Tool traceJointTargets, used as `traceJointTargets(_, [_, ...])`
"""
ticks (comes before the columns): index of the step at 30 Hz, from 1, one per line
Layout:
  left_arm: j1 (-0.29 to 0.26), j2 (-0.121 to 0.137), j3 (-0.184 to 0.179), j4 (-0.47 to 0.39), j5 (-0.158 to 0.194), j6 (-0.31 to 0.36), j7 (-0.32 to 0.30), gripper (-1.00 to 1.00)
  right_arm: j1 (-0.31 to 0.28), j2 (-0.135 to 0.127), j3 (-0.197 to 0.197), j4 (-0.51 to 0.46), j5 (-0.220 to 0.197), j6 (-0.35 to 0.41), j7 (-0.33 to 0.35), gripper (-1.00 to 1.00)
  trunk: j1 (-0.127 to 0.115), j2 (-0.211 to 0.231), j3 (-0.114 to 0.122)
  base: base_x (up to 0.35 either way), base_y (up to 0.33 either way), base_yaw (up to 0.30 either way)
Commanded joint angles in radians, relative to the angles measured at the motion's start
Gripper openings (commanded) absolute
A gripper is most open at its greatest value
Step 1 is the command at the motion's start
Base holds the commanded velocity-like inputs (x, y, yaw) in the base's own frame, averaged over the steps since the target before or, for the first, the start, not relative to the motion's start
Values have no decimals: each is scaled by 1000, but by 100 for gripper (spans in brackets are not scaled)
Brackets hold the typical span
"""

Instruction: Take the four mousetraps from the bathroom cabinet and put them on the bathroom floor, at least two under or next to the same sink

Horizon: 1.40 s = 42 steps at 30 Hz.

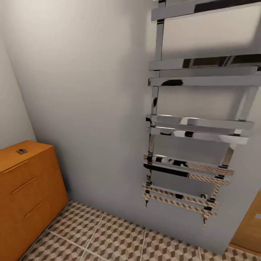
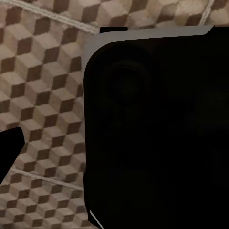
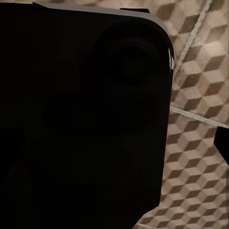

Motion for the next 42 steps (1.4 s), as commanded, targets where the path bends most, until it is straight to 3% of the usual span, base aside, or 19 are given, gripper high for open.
traceJointTargets(1, [0,0,0,0,0,-2,0,100,0,0,0,0,2,-3,-1,100,0,0,-1,0,0,269])
traceJointTargets(42, [0,0,0,0,0,-2,0,100,0,0,0,0,2,-3,-1,100,0,0,-1,0,0,269])
